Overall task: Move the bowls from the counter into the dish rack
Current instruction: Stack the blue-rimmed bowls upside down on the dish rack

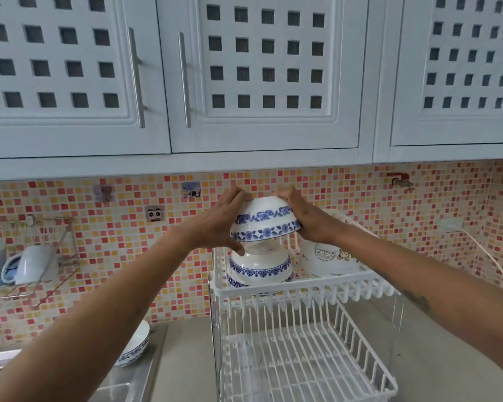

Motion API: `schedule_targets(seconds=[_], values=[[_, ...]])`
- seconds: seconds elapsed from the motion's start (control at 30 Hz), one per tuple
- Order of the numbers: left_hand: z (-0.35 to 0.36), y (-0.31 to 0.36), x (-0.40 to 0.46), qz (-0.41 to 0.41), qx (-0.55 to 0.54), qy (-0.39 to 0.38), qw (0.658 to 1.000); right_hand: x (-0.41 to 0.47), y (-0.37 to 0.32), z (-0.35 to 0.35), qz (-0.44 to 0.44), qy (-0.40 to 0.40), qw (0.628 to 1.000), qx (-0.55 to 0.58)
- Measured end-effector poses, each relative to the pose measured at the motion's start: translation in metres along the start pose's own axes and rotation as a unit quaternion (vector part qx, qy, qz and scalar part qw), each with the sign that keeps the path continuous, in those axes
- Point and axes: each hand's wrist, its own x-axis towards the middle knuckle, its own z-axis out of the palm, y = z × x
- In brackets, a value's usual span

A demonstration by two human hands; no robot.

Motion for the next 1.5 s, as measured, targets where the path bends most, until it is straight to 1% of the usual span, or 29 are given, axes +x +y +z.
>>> schedule_targets(seconds=[0.2,0.53,0.8,0.9,0.97,1.03,1.07,1.1,1.17,1.23,1.37,1.5], values=[[0.02,-0.004,-0.01,0.014,0.049,0.005,0.999,-0.009,-0.001,0.017,-0.045,-0.008,0.998,-0.052],[0.034,-0.005,-0.012,0.037,0.089,-0.039,0.995,-0.019,0.005,0.037,-0.055,-0.04,0.993,-0.1],[0.038,-0.006,-0.01,0.043,0.123,-0.07,0.989,-0.02,0.009,0.044,-0.068,-0.044,0.988,-0.135],[0.039,-0.003,-0.01,0.046,0.131,-0.082,0.987,-0.02,0.013,0.047,-0.091,-0.057,0.979,-0.173],[0.039,-0.001,-0.009,0.053,0.141,-0.088,0.985,-0.023,0.018,0.052,-0.095,-0.069,0.969,-0.218],[0.04,0.0,-0.009,0.057,0.147,-0.091,0.983,-0.025,0.017,0.05,-0.067,-0.057,0.972,-0.217],[0.04,0.001,-0.01,0.056,0.149,-0.092,0.983,-0.027,0.015,0.05,-0.063,-0.043,0.976,-0.205],[0.04,0.002,-0.01,0.056,0.153,-0.094,0.982,-0.025,0.014,0.05,-0.069,-0.045,0.975,-0.207],[0.04,0.003,-0.009,0.058,0.158,-0.096,0.981,-0.025,0.014,0.052,-0.074,-0.064,0.978,-0.186],[0.04,0.004,-0.01,0.057,0.167,-0.098,0.979,-0.024,0.016,0.053,-0.065,-0.094,0.975,-0.189],[0.04,0.005,-0.009,0.061,0.179,-0.107,0.976,-0.024,0.014,0.053,-0.053,-0.101,0.973,-0.201],[0.043,0.002,-0.009,0.058,0.176,-0.104,0.977,-0.023,0.016,0.055,-0.044,-0.103,0.979,-0.173]])
